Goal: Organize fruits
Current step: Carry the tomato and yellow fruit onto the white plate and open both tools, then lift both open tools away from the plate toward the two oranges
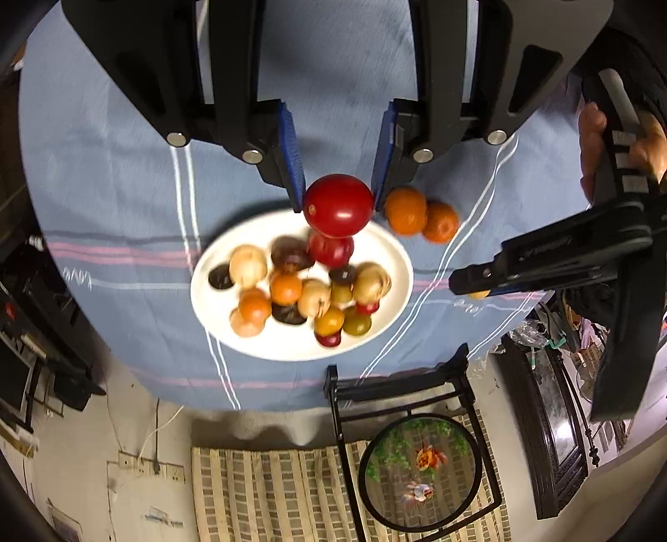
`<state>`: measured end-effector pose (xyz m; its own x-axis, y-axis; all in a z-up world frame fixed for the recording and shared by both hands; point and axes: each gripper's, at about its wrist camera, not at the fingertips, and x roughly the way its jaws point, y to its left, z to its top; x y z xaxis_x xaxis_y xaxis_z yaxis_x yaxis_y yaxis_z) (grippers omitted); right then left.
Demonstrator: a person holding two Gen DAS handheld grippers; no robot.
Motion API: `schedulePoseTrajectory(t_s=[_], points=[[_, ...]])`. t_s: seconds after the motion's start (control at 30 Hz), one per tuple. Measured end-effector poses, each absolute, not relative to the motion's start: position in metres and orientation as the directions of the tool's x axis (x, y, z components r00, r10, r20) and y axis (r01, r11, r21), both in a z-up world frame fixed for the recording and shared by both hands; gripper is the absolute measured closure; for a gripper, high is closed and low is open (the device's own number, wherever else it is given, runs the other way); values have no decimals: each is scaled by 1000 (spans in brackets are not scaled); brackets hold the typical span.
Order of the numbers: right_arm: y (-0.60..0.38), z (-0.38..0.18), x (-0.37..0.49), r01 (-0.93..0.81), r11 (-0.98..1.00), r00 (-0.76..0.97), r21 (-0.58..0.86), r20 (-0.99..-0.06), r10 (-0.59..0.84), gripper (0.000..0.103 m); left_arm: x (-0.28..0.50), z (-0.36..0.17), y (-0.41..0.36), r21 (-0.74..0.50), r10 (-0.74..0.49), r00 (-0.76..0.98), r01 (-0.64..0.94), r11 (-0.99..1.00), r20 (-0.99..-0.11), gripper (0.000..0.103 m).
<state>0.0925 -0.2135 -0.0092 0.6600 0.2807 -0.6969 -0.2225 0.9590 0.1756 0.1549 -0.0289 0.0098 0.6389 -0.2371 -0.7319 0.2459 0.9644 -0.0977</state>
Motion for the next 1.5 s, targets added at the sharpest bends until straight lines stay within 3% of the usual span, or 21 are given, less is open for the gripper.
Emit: schedulePoseTrajectory(t_s=[0.2,0.4,0.7,0.73,0.8,0.83,0.87,1.0,1.13,1.2,1.27,1.5], points=[[-214,-4,129,-209,967,665,148,-703,251,70,202,11,-50,-96,-244,612,264,960,-752,76],[-218,-27,185,-162,980,632,119,-750,195,71,253,-24,-76,-115,-221,529,227,967,-819,76],[-220,-49,211,-146,981,612,124,-768,188,71,269,-42,-91,-104,-208,505,225,969,-838,75],[-220,-49,213,-147,982,621,121,-761,187,70,272,-43,-91,-107,-205,505,217,970,-838,74],[-218,-49,215,-147,985,634,90,-756,163,68,275,-41,-91,-113,-207,511,208,971,-834,50],[-217,-49,215,-145,987,638,76,-755,151,57,274,-38,-89,-116,-206,524,199,973,-827,30],[-217,-47,213,-138,988,646,62,-751,137,41,273,-34,-87,-118,-207,540,193,974,-816,27],[-222,-30,198,-139,988,665,71,-732,146,40,262,-14,-73,-130,-218,569,192,973,-793,27],[-224,-11,163,-167,982,680,92,-710,182,39,225,3,-49,-114,-240,592,243,963,-769,15],[-222,-7,139,-187,977,683,99,-702,201,33,200,4,-34,-75,-218,607,252,965,-764,15],[-216,-10,114,-187,977,688,102,-696,204,11,176,4,-15,-84,-214,622,232,969,-754,14],[-179,-44,79,-259,954,595,148,-754,279,8,109,-10,52,-105,-123,683,68,992,-720,14]])
